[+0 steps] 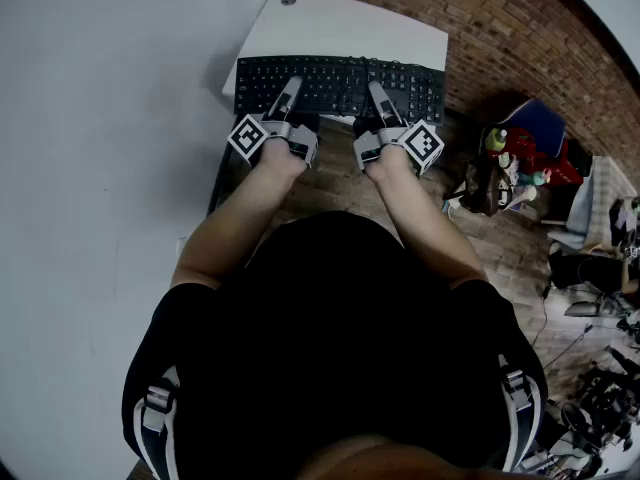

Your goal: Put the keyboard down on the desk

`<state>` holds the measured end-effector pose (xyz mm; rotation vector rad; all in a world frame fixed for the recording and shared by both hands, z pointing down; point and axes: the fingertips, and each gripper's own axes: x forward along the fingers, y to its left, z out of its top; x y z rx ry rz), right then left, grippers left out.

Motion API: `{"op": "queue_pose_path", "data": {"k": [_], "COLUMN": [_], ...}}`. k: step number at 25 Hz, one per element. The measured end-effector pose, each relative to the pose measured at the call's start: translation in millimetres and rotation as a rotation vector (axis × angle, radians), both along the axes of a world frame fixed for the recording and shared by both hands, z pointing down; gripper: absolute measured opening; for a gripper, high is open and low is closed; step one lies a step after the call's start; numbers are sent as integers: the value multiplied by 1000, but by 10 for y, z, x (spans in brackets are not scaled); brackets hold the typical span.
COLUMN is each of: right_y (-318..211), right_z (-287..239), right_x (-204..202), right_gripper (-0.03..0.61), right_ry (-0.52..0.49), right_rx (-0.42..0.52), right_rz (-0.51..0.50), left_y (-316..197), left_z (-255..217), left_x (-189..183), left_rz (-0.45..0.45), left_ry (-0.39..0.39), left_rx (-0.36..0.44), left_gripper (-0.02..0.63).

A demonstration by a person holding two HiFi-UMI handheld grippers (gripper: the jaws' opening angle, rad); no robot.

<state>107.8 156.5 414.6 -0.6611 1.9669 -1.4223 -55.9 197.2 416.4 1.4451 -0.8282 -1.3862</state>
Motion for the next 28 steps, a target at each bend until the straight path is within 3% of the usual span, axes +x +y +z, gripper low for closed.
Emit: {"op": "queue_pose_path", "data": {"k": [15, 21, 28], "right_y": [-248, -559, -1096], "right_z": [97, 116, 176], "right_x": [403, 858, 948], "right_gripper": [115, 115, 115], "right_ry": [-39, -54, -52], "right_rx": [-28, -48, -78], "right_rz": [-18, -29, -4], "left_y": [-223, -503, -1059], "left_z": [81, 105, 149], "left_x": [411, 874, 961], "left_rz": [-7, -17, 1], "left_ry": [8, 8, 12], "left_rx": [-15, -33, -68], "left_gripper": [86, 86, 86]}}
